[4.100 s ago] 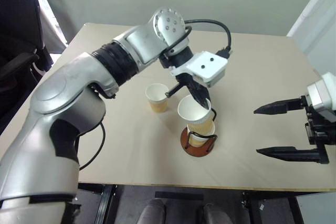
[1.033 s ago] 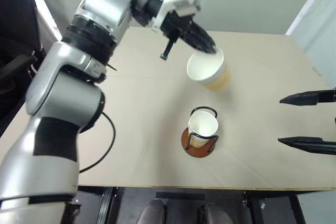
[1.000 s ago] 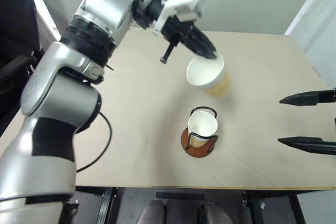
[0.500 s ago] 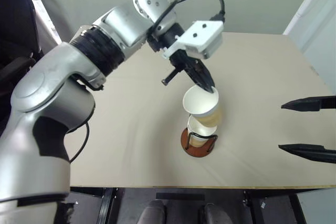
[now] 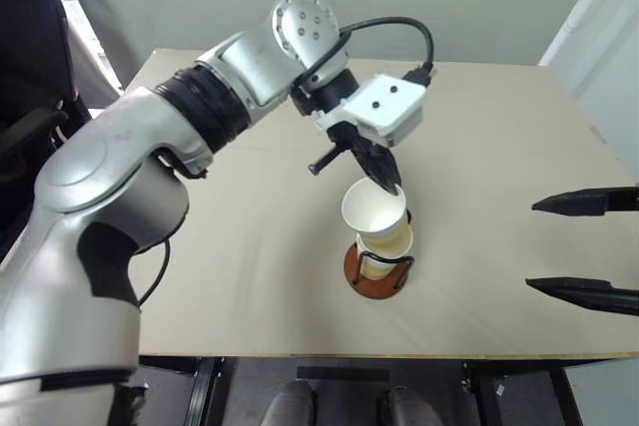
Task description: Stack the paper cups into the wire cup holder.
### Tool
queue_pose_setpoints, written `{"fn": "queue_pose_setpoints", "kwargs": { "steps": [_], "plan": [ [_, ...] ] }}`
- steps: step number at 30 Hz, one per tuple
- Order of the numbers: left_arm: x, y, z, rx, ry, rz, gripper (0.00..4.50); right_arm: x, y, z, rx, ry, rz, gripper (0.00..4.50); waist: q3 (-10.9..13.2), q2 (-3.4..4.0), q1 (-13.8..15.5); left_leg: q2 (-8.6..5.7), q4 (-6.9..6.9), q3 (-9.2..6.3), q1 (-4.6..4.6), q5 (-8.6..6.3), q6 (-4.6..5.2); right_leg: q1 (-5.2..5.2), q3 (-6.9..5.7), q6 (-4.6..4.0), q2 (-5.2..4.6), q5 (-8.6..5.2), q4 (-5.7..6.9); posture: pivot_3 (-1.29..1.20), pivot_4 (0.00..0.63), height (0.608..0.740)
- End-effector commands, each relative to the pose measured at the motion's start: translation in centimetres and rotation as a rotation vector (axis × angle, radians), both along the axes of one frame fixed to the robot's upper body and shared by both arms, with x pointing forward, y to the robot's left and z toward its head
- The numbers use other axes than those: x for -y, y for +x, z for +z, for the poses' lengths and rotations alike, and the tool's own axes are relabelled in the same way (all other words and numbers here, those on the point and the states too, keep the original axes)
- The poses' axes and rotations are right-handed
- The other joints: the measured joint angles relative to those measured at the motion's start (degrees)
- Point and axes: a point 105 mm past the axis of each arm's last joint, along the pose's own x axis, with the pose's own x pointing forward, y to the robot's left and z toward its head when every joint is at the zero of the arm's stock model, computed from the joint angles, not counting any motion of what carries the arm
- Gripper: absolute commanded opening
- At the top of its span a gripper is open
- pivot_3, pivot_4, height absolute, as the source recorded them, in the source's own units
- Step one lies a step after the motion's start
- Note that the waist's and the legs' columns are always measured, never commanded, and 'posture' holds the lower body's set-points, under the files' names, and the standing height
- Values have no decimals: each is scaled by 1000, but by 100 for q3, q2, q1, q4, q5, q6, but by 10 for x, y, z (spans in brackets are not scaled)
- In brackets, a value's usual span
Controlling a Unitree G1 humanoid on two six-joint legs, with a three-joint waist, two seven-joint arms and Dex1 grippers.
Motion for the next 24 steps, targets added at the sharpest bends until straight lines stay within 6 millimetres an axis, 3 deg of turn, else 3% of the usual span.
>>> {"fn": "queue_pose_setpoints", "kwargs": {
  "steps": [1, 9, 12, 14, 17, 21, 24],
  "plan": [
    [2, 1, 4, 37, 7, -28, 639, 0, -2, 8, 47, 0, -1, 4500, 0, 0, 3, 2, 1, -5, -1, 0, 0, 0, 3, 0, -5, 0, 0, 0, 150, 740],
    [7, 4, 13, 25, -79, -7, 3518, -2, 1, 7, 37, 4, 22, 4500, 0, 1, 6, 1, 1, 0, -6, -1, -1, 0, 0, 2, 2, 1, 5, 0, 150, 740],
    [-7, 16, 28, -29, -189, 104, 4467, -1, 6, 4, 28, 4, 34, 4500, -1, 2, 1, 2, 4, -4, -9, -1, 0, -1, 2, 5, -1, 3, 4, 0, 150, 740],
    [-39, 27, 31, -78, -240, 231, 4467, 0, 10, 2, 16, 8, 40, 4500, -7, 15, -24, 3, 2, 4, -5, -1, 0, -1, 1, 5, 5, 3, 3, 0, 150, 740],
    [-108, 34, 19, -161, -259, 461, 4467, 11, 19, -3, -16, 4, 9, 4500, -16, 41, -169, 5, -22, 35, 26, 0, -1, -4, -6, 5, 28, 2, 4, 0, 150, 740],
    [-171, 15, 13, -296, -311, 676, 4467, 33, 25, -3, -46, 21, -39, 4500, -13, 43, -236, 13, -21, 24, 31, -1, -4, -12, 1, 3, 34, 1, -5, 0, 150, 740],
    [-205, -1, 11, -363, -354, 806, 4467, 57, 32, -2, -60, 49, -110, 4500, -15, 36, -150, 3, -18, -5, 29, -1, -4, -11, -8, -4, 20, 2, -14, 0, 150, 740]
  ]
}}
